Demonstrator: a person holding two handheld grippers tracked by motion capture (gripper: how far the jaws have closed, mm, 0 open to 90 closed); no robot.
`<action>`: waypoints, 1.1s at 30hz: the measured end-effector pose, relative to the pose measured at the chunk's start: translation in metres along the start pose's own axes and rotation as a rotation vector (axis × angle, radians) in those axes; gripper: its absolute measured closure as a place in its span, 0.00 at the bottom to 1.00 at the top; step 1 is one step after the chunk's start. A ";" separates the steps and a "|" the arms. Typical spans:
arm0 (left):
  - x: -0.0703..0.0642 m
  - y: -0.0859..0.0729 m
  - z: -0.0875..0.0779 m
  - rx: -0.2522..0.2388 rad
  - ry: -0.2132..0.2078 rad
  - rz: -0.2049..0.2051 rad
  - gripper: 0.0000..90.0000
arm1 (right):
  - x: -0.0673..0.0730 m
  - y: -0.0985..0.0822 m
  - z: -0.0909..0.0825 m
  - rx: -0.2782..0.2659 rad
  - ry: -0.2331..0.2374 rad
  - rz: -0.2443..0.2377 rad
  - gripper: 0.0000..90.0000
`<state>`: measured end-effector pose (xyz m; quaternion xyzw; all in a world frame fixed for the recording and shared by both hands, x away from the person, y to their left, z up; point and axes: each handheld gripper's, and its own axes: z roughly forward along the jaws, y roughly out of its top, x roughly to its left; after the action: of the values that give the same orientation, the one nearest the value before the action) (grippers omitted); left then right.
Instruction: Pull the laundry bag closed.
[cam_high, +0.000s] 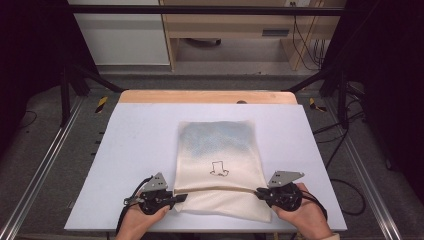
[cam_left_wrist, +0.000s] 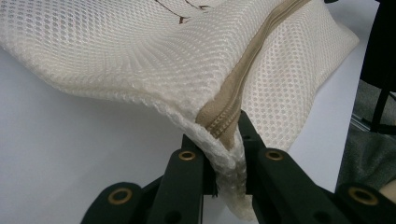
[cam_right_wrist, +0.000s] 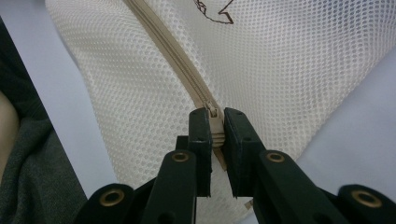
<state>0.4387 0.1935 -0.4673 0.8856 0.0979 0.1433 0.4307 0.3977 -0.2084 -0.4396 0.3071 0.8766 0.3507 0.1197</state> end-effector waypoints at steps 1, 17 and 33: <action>0.000 0.000 0.000 0.001 0.001 0.000 0.93 | 0.000 0.000 0.000 0.000 -0.001 0.004 0.91; 0.000 0.000 0.000 0.002 0.003 0.001 0.93 | -0.002 -0.006 -0.003 0.000 -0.005 0.012 0.91; 0.000 0.000 0.000 0.005 0.005 0.002 0.93 | -0.003 -0.009 -0.005 -0.003 -0.006 0.016 0.91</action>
<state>0.4386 0.1934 -0.4670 0.8864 0.0983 0.1460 0.4280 0.3932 -0.2182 -0.4424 0.3152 0.8731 0.3521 0.1200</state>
